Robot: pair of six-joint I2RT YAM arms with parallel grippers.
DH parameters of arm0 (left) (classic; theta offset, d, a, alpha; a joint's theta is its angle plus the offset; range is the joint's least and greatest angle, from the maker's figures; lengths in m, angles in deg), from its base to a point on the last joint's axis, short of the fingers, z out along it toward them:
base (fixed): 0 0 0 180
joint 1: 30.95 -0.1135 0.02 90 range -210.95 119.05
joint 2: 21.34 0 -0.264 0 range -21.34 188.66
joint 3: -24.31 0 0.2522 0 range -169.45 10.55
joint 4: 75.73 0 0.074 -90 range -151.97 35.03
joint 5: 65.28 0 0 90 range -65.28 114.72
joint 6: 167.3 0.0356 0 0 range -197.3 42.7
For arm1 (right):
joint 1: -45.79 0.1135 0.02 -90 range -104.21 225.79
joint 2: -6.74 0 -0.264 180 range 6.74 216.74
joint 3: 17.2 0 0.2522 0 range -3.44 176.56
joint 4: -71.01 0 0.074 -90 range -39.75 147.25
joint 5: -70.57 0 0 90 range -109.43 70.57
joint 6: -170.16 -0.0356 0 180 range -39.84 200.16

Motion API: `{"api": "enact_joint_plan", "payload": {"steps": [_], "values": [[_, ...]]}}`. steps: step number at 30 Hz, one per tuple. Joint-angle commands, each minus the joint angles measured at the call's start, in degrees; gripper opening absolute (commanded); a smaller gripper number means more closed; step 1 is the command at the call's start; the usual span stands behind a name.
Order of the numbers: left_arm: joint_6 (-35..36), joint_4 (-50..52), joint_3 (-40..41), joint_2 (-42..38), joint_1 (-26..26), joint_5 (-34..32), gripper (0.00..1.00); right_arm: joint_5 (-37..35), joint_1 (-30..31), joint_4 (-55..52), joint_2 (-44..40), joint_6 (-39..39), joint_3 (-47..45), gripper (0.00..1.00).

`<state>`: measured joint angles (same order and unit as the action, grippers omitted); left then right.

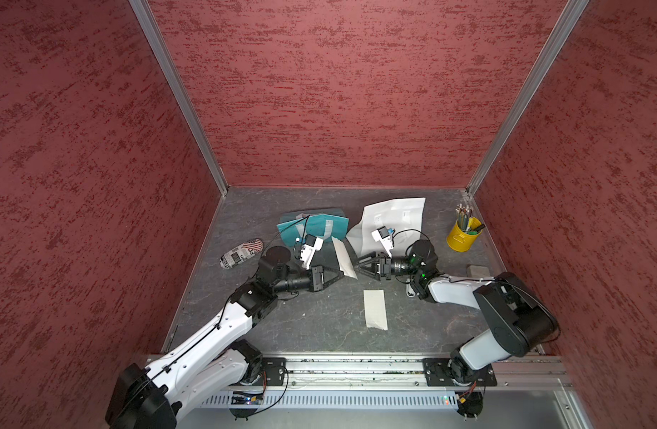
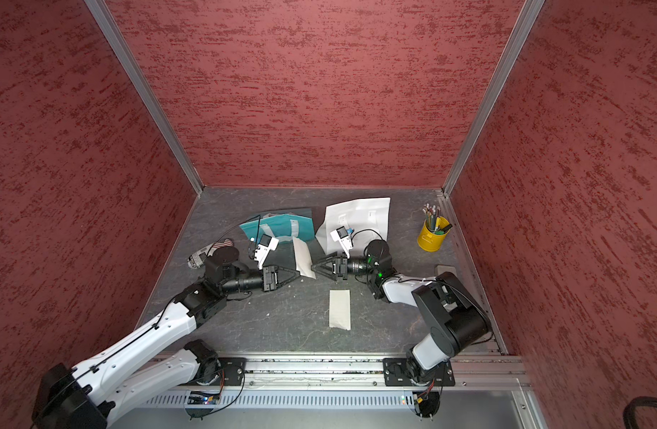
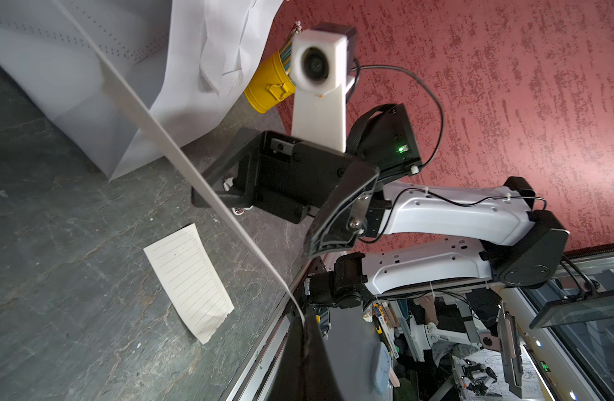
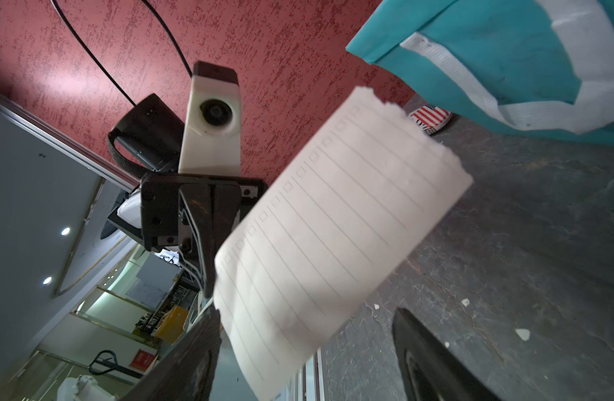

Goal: Staple the receipts to the bags
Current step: Pick up the receipt from the center of the board.

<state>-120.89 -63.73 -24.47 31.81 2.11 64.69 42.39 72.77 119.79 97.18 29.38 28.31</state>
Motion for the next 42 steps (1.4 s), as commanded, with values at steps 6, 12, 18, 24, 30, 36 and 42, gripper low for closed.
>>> {"api": "enact_joint_plan", "payload": {"steps": [6, 12, 18, 24, 30, 36, 42], "values": [[0.62, -5.53, -3.03, 4.95, -0.10, 6.16, 0.00, 2.85, -0.61, 11.79, 2.54, -6.92, 1.10, 0.89], [2.10, -2.62, -2.20, 4.49, -0.70, 6.13, 0.00, 3.30, -1.27, 18.47, 3.82, -11.78, 2.08, 0.87], [2.42, -1.04, -0.70, 3.39, -2.29, 6.09, 0.00, 2.89, -1.63, 23.76, 5.83, -15.66, 2.80, 0.83], [3.23, 0.76, 0.45, 2.94, -2.64, 6.17, 0.00, 1.08, -2.02, 23.86, 6.38, -15.64, 3.76, 0.72], [3.54, 0.99, 0.83, 2.98, -3.59, 6.44, 0.00, 0.50, -2.11, 23.07, 7.10, -15.93, 5.11, 0.54], [3.67, 0.98, 1.79, 2.18, -4.47, 6.44, 0.00, -0.34, -2.08, 23.08, 6.92, -16.10, 4.33, 0.40], [4.09, 1.48, 1.72, 2.42, -4.98, 6.01, 0.00, -0.79, -2.02, 19.01, 6.03, -12.87, 4.98, 0.07]]}}
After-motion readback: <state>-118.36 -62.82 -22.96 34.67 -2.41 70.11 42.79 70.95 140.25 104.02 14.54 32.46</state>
